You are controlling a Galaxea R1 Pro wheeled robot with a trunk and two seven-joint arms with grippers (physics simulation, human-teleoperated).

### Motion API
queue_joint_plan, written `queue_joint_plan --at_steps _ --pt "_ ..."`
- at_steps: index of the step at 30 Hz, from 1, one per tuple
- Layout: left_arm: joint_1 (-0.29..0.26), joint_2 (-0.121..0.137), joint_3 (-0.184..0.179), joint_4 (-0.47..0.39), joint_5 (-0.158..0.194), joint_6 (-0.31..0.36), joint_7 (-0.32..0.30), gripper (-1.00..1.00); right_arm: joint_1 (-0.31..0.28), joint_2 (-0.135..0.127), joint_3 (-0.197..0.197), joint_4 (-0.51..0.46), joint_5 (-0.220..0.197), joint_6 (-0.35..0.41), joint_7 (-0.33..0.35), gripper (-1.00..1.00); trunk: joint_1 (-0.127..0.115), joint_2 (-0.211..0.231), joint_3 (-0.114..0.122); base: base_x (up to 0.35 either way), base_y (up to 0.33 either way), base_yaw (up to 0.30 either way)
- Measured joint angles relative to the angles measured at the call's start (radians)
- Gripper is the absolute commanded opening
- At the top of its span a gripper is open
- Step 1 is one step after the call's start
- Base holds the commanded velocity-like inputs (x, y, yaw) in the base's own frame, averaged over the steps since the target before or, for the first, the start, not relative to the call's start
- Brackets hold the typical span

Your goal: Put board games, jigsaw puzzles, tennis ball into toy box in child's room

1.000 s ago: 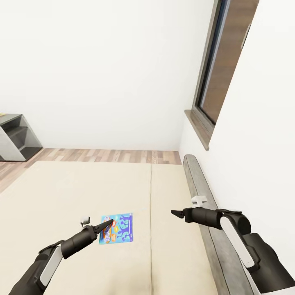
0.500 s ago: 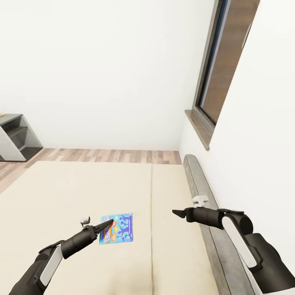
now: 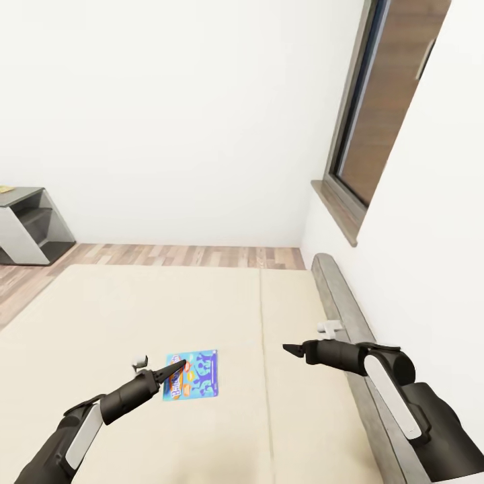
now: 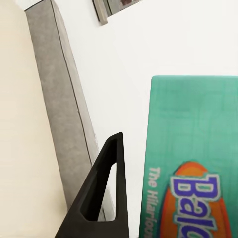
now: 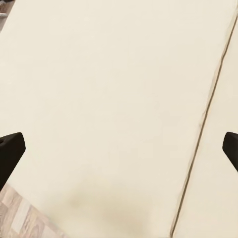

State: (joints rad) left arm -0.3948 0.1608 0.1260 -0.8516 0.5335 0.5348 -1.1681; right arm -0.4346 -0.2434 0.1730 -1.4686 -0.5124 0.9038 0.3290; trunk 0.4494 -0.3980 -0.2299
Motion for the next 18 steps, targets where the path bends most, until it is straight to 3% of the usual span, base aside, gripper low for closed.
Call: queue_joint_plan --at_steps 18 --pt "0.0 0.0 -0.001 -0.001 0.0 -0.001 -0.002 -1.0 0.0 0.001 0.0 0.0 0.0 0.001 -0.001 1.0 0.0 0.0 0.0 0.0 0.266 -0.011"
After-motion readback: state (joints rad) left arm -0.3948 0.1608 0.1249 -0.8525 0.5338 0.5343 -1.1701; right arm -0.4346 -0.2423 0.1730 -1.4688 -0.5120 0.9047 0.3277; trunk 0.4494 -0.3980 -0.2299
